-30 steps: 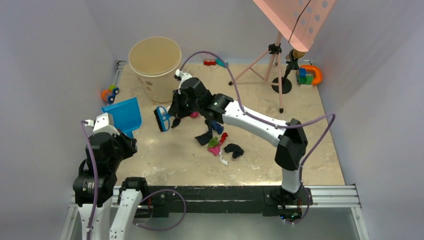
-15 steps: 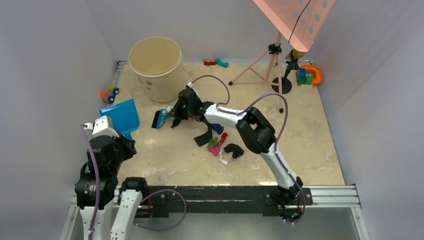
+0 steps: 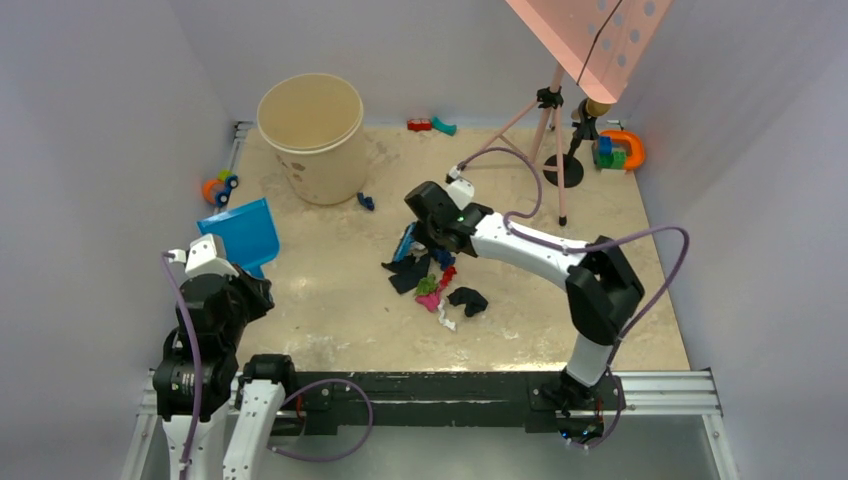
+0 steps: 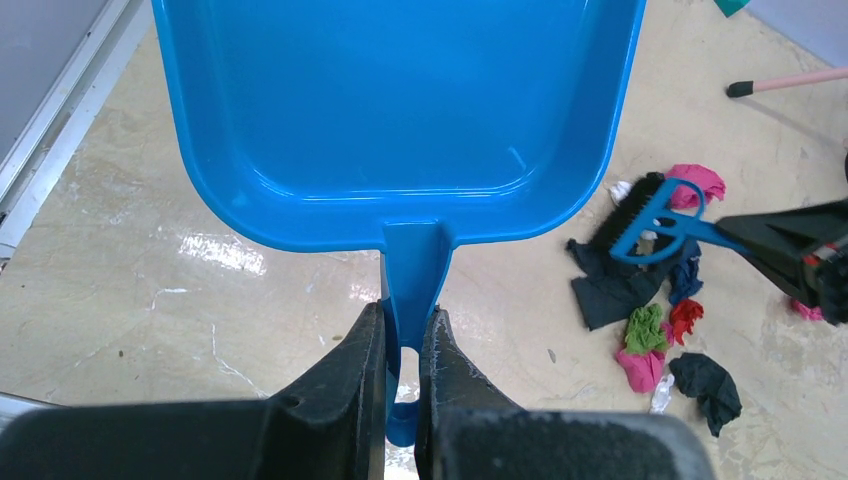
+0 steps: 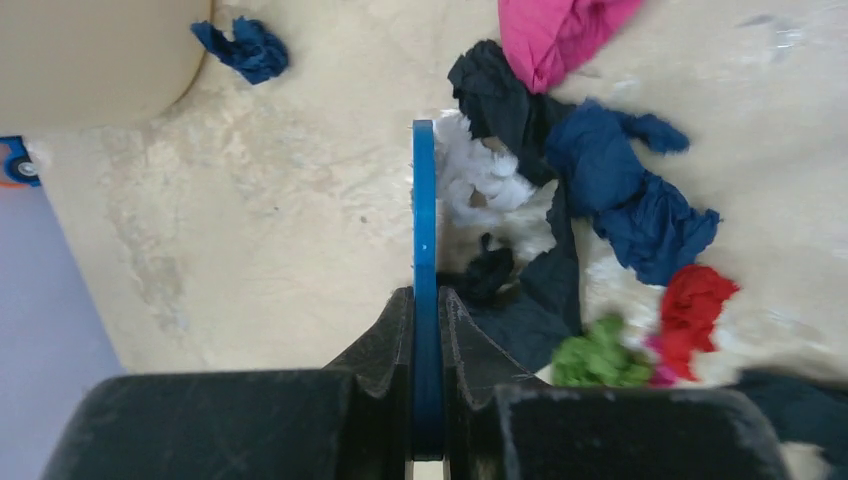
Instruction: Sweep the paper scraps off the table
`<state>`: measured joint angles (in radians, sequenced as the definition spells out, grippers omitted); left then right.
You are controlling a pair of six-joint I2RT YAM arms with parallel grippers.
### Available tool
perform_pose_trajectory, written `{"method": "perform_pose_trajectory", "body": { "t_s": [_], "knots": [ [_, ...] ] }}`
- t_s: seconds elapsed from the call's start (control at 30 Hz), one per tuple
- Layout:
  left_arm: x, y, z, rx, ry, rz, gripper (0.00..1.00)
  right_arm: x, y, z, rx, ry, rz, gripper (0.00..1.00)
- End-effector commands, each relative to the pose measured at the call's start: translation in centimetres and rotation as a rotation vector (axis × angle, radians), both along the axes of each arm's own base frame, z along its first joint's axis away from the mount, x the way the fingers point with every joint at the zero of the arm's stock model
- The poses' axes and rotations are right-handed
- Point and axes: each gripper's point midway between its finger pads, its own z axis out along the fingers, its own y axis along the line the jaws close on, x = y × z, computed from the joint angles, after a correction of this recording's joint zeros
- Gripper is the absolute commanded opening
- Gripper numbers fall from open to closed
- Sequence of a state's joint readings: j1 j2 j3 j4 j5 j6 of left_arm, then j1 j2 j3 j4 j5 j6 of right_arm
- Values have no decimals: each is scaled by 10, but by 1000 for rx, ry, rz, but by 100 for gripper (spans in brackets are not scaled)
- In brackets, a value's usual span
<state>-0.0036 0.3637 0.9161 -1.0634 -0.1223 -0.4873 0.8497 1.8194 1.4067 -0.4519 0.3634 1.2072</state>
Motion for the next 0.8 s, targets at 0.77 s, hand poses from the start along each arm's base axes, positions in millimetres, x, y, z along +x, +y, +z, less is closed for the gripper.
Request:
{"method": "perform_pose_trajectory", "body": {
  "t_s": [0.77],
  "knots": [
    [10, -3, -1, -23, -14, 1, 0, 113, 88, 27, 345, -202, 147, 0]
  ]
}}
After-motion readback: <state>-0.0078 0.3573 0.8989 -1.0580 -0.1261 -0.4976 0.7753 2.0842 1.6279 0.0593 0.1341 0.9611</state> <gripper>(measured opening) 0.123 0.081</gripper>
